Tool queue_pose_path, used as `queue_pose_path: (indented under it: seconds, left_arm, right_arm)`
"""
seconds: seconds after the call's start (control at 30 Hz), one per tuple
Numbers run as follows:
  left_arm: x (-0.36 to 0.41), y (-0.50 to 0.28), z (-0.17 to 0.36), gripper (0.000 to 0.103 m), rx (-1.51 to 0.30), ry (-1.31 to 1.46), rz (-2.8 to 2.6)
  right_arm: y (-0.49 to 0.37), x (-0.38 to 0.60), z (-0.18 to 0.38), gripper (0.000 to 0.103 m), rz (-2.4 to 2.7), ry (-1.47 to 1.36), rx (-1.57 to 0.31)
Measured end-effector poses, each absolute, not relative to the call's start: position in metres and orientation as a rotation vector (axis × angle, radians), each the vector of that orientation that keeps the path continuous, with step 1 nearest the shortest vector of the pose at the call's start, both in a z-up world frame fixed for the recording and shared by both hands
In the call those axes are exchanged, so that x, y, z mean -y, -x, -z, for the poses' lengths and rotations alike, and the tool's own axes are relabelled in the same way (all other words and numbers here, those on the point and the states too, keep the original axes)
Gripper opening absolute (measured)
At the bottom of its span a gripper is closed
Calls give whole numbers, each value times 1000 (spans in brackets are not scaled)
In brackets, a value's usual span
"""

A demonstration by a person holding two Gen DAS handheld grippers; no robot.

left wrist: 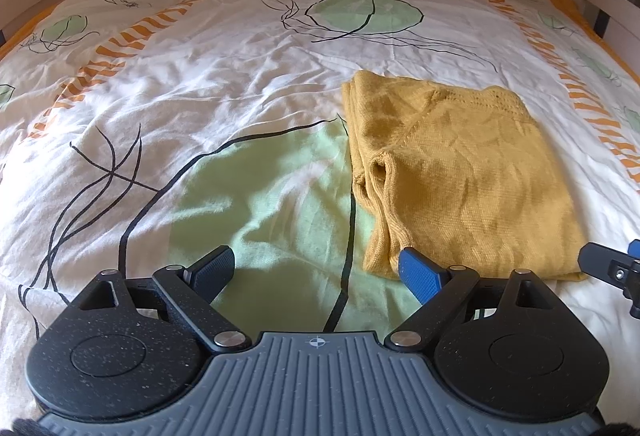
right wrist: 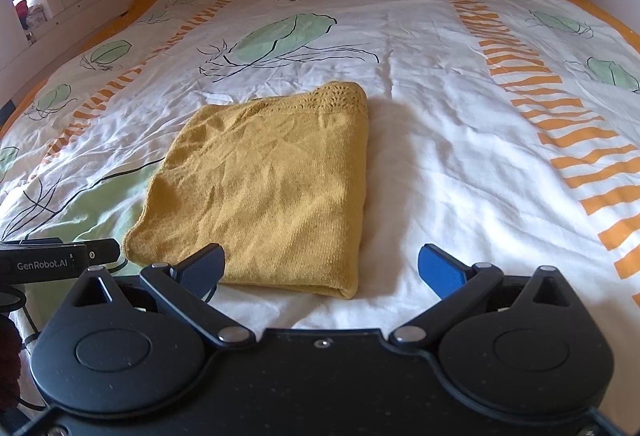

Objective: Fold small clothes

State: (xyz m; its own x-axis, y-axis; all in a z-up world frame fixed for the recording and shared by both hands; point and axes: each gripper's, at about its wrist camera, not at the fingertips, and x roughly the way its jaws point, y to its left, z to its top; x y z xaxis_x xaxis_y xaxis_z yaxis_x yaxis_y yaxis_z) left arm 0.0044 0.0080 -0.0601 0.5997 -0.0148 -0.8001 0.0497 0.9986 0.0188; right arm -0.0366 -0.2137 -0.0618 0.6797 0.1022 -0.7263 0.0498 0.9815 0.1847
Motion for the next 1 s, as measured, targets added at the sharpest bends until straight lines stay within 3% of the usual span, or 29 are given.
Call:
queue_pose_path:
  seconds: [1.0]
  left_arm:
    - [-6, -4, 60, 90, -935, -51, 44]
  right_arm:
    - [37, 213, 61, 102, -32, -192, -823]
